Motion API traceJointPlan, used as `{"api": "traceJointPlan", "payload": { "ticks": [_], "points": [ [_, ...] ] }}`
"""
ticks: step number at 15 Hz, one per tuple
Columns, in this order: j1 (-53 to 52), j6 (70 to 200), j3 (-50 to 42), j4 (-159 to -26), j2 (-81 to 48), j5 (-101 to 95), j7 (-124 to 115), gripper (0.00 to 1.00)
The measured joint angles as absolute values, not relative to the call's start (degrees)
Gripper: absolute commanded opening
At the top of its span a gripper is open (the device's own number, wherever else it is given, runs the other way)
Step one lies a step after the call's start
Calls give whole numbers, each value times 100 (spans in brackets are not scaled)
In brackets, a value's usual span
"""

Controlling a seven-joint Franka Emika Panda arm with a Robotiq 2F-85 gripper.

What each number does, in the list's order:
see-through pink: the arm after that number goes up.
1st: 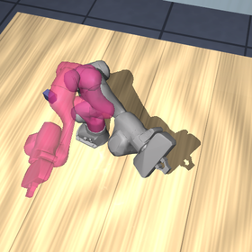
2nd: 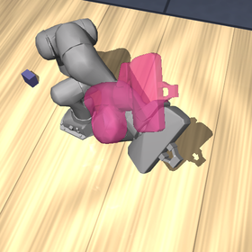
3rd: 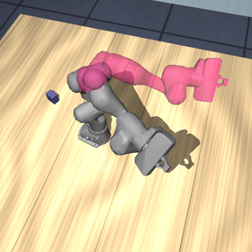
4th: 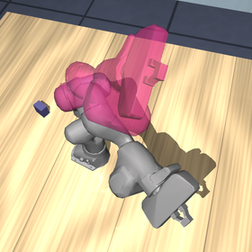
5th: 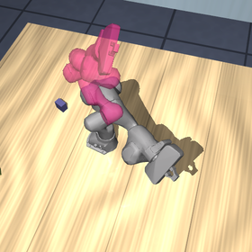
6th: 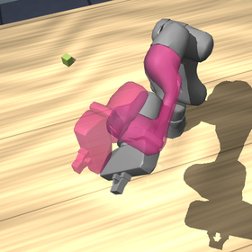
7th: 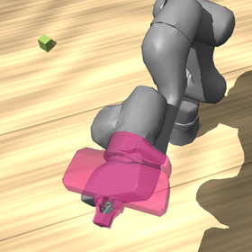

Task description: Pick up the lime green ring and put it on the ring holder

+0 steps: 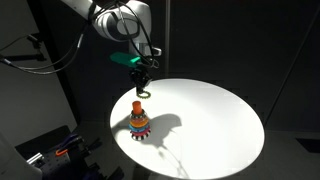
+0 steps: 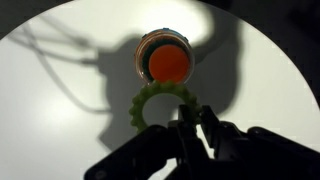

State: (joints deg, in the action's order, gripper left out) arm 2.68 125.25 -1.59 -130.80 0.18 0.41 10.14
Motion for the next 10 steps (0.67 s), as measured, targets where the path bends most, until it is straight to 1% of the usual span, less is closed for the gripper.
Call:
{"api": "traceJointPlan", "payload": {
  "ticks": [6,10],
  "points": [
    [256,12387,-159,-13640,651,16,1182,6],
    [256,12480,-160,-13865,817,-91,1185,6]
  ]
}}
